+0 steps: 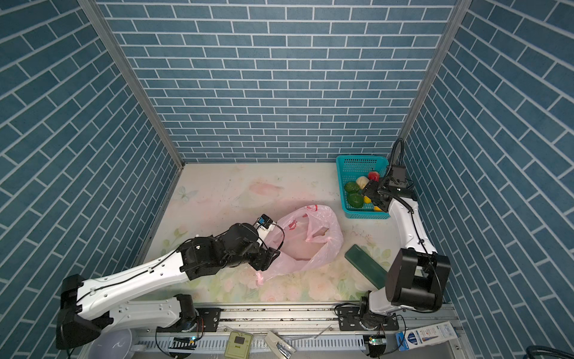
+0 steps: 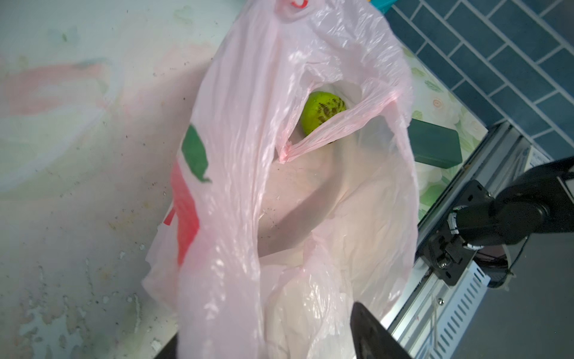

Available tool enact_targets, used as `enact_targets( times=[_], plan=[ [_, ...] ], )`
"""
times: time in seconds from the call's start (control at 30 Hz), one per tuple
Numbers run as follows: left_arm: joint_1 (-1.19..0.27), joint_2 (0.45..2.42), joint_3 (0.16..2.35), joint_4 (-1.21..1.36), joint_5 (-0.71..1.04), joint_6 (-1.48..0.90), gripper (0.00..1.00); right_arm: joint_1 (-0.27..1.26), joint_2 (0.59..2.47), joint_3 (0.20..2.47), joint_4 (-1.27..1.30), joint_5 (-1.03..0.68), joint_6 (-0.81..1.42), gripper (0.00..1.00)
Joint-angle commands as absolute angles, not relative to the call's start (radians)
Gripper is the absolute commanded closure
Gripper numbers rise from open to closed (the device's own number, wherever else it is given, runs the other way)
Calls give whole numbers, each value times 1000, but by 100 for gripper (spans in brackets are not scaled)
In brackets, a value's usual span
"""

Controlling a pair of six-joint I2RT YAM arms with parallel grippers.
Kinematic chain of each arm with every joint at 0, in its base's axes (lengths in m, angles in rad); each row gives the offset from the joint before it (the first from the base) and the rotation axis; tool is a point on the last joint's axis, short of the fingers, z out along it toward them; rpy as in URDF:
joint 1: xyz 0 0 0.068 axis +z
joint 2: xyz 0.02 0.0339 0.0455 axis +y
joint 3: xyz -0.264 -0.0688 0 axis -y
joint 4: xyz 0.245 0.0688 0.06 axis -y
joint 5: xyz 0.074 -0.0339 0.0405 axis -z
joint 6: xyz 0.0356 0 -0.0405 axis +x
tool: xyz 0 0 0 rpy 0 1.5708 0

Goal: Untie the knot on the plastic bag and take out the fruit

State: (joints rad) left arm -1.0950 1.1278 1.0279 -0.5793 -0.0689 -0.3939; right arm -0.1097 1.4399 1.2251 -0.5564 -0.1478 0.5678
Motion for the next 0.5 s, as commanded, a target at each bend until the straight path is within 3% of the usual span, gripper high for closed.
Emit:
enact_targets(
  times=[0.0,0.17,0.47],
  plan=[
    [-1084,1149,1135,-676,-86,-308,15,-90,1375,1177,-605,-173,554,23],
    [-1042,1252,1309,-736,-31,-227,7,-49,1295,1140,-648,-193,573,23],
    [-931,1580,1623,-825,173,7,4,41,1147,1095,-744,-199,617,22]
  ],
)
